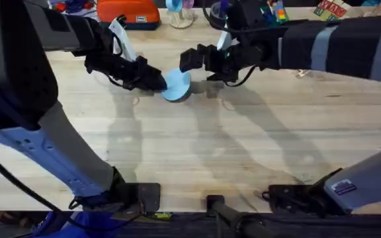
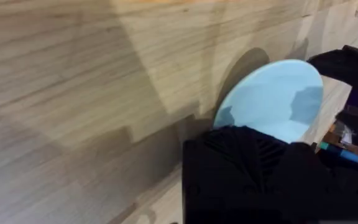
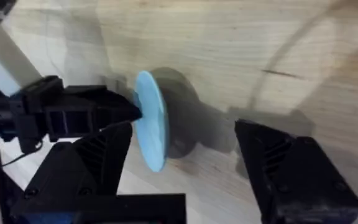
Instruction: Pick up the plates from the table one by one and place each into a slot on the dish rack.
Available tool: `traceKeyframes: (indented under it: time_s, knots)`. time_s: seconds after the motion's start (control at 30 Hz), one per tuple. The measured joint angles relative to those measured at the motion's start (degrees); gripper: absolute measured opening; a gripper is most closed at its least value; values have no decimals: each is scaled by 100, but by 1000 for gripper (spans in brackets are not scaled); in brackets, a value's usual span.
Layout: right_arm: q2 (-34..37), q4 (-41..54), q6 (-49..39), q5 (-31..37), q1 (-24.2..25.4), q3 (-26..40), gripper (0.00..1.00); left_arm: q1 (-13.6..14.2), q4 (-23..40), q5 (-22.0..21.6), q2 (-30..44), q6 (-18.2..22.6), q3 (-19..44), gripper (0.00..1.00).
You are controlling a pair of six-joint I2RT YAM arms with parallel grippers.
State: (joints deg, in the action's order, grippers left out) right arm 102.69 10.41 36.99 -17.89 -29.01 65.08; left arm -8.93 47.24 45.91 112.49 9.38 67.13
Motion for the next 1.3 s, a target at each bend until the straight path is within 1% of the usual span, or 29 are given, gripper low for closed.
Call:
traceKeyframes:
  time_s: [0.3,0.73,0.97,1.07,1.17,1.23,1.27,1.3]
  knots:
    - [62,-335,315,2,-26,2,992,0,-2,0,0,-13,0,40]
    - [440,-673,462,4,-459,2,986,0,-2,0,1,-15,0,41]
    - [442,-743,481,1,-485,2,984,0,-2,-1,1,-15,0,41]
    - [442,-740,482,2,-490,2,915,0,-2,-1,0,-15,0,41]
    - [442,-742,491,1,-490,2,778,0,-4,0,0,-15,0,41]
    - [442,-742,496,2,-490,2,660,0,-7,-2,0,-15,0,41]
    - [442,-743,499,2,-490,2,561,0,-9,-1,0,-15,0,41]
    - [442,-740,507,0,-490,2,484,0,-9,-2,0,-15,0,41]
